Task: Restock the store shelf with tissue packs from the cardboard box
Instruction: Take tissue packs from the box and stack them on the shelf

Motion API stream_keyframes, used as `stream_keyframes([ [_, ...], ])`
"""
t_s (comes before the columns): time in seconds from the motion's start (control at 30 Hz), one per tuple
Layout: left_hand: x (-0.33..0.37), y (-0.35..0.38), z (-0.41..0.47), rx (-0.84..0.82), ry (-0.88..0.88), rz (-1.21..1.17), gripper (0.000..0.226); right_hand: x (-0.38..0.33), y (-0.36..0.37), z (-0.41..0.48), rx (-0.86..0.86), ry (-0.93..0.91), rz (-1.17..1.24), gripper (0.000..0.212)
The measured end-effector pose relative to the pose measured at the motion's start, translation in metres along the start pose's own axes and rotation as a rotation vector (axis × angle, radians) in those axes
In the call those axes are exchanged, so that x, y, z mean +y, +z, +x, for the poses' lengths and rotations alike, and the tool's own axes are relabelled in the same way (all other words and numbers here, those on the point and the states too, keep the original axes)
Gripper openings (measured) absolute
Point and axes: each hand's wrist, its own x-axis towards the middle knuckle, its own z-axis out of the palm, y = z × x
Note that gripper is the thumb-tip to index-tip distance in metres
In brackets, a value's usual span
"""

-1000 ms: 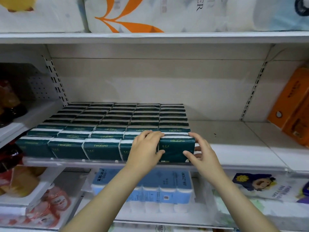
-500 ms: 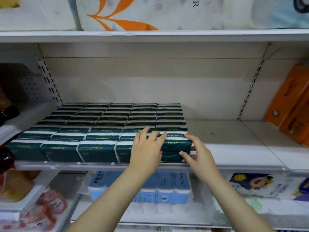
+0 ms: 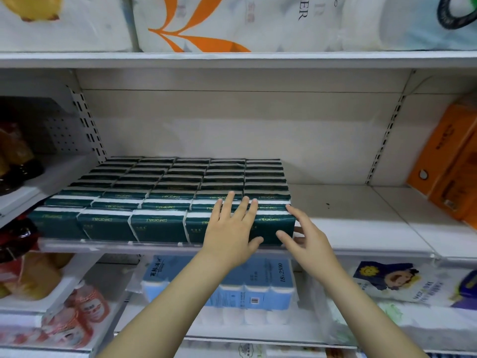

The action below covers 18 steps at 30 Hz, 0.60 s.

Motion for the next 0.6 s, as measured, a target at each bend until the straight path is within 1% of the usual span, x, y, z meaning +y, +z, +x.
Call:
stream_keyframes([
  [0.07,-0.004,-0.009,-0.002,-0.021,-0.028,-0.133,0.081,-0.01,-0.003,-0.003,0.049,-0.046,-0.018,0.057],
  [0.1,-0.008,-0.013,-0.004,0.006,-0.053,-0.228,0.08,-0.018,-0.006,-0.004,0.079,-0.075,-0.022,0.056],
  [0.23,-0.025,-0.033,-0.021,0.201,-0.151,-0.629,0.071,-0.052,-0.01,-0.009,0.129,-0.121,0.062,0.055],
  [0.3,-0.034,-0.042,-0.034,0.272,-0.183,-0.78,0.067,-0.068,-0.007,-0.013,0.131,-0.137,0.108,0.055],
  [0.37,-0.042,-0.051,-0.05,0.32,-0.204,-0.868,0.063,-0.084,0.0,-0.019,0.139,-0.158,0.156,0.05],
  [0.47,-0.051,-0.063,-0.08,0.339,-0.219,-0.951,0.059,-0.107,0.019,-0.034,0.109,-0.165,0.224,0.047],
  [0.6,-0.066,-0.066,-0.123,0.322,-0.234,-0.969,0.058,-0.129,0.049,-0.059,0.024,-0.16,0.293,0.048],
])
